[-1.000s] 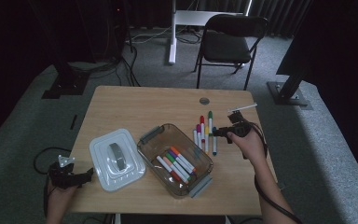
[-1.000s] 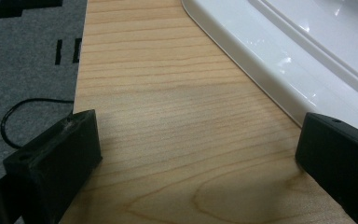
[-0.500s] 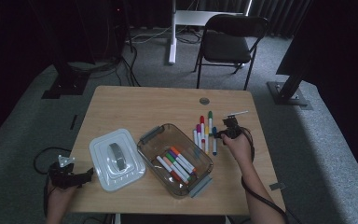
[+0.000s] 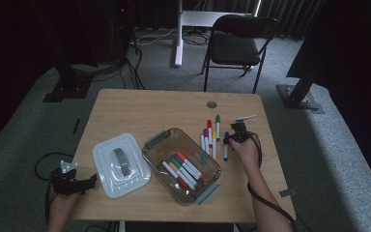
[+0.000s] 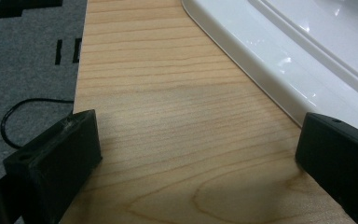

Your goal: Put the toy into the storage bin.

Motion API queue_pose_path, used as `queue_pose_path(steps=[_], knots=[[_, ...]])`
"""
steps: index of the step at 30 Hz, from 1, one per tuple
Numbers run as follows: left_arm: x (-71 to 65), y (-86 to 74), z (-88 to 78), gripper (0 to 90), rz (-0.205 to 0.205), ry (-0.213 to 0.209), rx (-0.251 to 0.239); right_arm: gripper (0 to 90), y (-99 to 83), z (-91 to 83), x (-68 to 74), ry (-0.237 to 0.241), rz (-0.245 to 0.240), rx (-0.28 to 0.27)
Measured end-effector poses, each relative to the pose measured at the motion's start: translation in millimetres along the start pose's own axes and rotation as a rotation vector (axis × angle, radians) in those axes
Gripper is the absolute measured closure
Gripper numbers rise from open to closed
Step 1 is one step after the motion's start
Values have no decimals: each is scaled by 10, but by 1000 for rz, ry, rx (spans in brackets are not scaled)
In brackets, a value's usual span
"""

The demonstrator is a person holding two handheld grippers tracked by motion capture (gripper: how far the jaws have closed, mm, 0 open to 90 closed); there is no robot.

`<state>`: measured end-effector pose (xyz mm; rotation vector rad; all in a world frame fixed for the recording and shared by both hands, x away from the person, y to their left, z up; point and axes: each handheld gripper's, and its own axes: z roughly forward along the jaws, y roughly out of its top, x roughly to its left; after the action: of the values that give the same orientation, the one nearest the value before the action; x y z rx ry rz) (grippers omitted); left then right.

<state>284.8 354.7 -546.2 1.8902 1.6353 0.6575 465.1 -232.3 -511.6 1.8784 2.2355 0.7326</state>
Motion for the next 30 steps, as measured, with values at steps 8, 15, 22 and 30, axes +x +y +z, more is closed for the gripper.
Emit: queue_pose_path(steps=[8, 15, 22, 30], knots=[[0, 0, 0, 5, 0, 0, 0, 704, -33, -7, -94, -35, 22, 3], [0, 0, 0, 5, 0, 0, 0, 765, -53, -34, -177, -30, 42, 11], [0, 0, 0, 5, 0, 0, 0, 765, -80, -227, -234, 10, 66, -7], [0, 0, 0, 4, 0, 0, 0, 766, -147, -627, -141, 72, 23, -63]])
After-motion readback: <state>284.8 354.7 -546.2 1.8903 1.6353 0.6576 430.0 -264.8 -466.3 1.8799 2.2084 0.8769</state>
